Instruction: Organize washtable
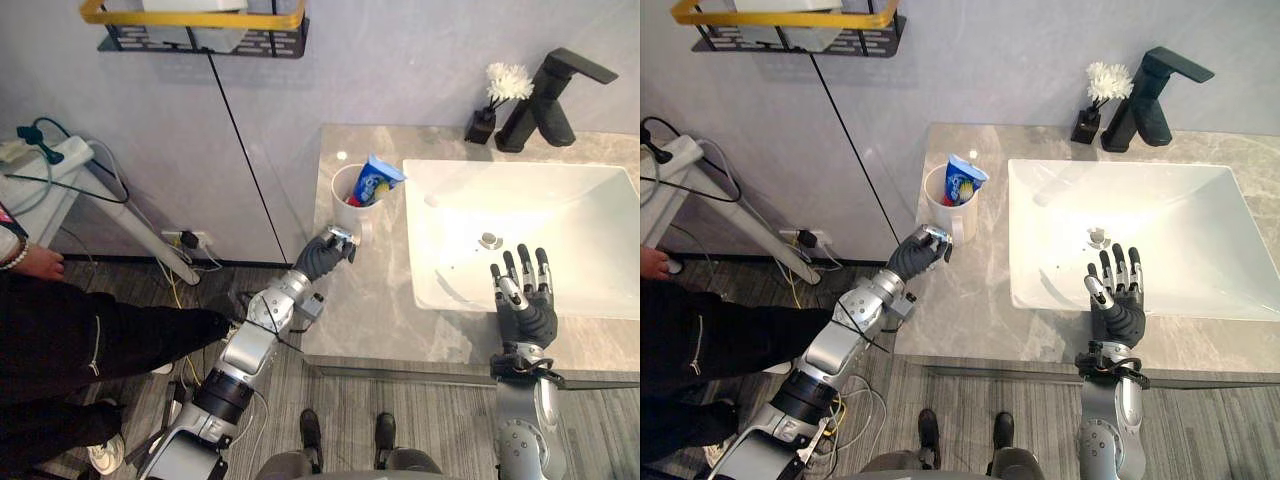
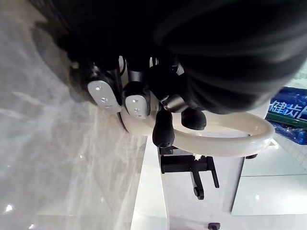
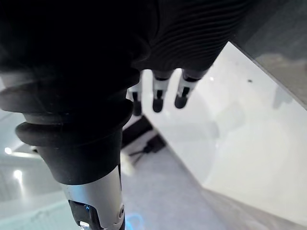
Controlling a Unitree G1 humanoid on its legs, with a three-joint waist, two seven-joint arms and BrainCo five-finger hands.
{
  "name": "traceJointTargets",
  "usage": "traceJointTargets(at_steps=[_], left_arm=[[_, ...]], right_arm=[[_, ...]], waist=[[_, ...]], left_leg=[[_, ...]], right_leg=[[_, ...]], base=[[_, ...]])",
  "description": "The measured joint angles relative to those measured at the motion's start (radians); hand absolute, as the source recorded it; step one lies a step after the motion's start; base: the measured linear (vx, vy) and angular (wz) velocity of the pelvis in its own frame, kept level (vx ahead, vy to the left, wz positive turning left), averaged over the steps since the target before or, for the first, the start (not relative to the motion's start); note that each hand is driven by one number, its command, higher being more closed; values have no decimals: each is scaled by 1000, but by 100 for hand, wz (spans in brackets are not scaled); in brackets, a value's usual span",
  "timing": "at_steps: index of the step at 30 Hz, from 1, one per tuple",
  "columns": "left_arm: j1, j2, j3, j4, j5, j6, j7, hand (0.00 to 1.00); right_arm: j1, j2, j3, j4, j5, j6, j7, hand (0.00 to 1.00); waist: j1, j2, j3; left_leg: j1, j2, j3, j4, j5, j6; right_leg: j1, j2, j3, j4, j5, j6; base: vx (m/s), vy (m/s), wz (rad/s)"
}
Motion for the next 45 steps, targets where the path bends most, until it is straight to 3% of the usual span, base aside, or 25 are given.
traceJointTargets(at_steps=[16,32,45], left_arm=[[-156,21,0,25,-1,0,48,100],[-392,73,58,136,-4,2,149,100],[-467,91,99,199,-4,3,162,100]], right_arm=[[-31,-4,2,-50,0,-15,20,0],[-56,-22,-21,-92,0,-50,18,0],[-57,-40,-31,-106,0,-56,20,0]], waist=[[0,-8,65],[-8,-28,126],[-14,-31,147]], left_leg=[[-28,1,19,1,0,0],[-71,5,49,1,0,0],[-72,10,65,1,0,0]], right_leg=[[-34,1,7,0,4,-3],[-90,12,43,0,16,-7],[-98,17,57,-2,28,-15]], base=[[11,1,-2],[12,-2,-5],[8,-1,-4]])
